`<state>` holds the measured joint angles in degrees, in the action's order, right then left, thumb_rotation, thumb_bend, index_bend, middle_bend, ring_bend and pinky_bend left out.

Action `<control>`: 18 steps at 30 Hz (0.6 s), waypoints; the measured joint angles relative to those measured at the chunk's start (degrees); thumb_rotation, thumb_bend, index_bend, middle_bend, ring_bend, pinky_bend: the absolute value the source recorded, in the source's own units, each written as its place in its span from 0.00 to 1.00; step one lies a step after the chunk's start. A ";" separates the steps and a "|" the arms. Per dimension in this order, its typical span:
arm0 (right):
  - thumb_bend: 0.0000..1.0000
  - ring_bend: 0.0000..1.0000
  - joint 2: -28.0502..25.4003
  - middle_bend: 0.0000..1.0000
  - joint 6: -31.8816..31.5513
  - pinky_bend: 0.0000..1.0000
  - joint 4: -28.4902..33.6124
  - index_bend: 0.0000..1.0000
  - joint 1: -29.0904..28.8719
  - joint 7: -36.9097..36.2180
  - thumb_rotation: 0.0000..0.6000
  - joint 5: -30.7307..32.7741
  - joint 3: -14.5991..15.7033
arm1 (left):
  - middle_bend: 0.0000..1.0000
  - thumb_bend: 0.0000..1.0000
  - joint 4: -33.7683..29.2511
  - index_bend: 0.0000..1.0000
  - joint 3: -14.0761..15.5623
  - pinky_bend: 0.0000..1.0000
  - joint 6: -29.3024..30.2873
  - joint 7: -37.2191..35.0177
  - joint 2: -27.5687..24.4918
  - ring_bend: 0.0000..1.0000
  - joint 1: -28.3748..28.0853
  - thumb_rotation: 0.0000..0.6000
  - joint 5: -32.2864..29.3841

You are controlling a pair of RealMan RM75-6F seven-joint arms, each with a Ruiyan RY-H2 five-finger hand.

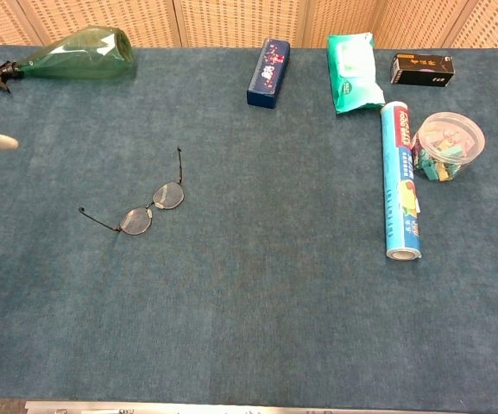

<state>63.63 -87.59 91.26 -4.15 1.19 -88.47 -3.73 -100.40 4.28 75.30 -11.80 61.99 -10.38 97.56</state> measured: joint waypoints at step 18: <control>0.02 0.30 -0.55 0.40 -1.23 0.58 0.46 0.43 0.82 -0.70 1.00 0.00 -0.20 | 0.00 0.04 3.35 0.00 0.52 0.19 -7.19 0.98 10.09 0.00 -7.67 1.00 4.07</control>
<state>63.08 -88.82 91.72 -3.33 0.48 -88.47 -3.93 -97.06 4.80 68.11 -10.82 72.09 -18.05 101.63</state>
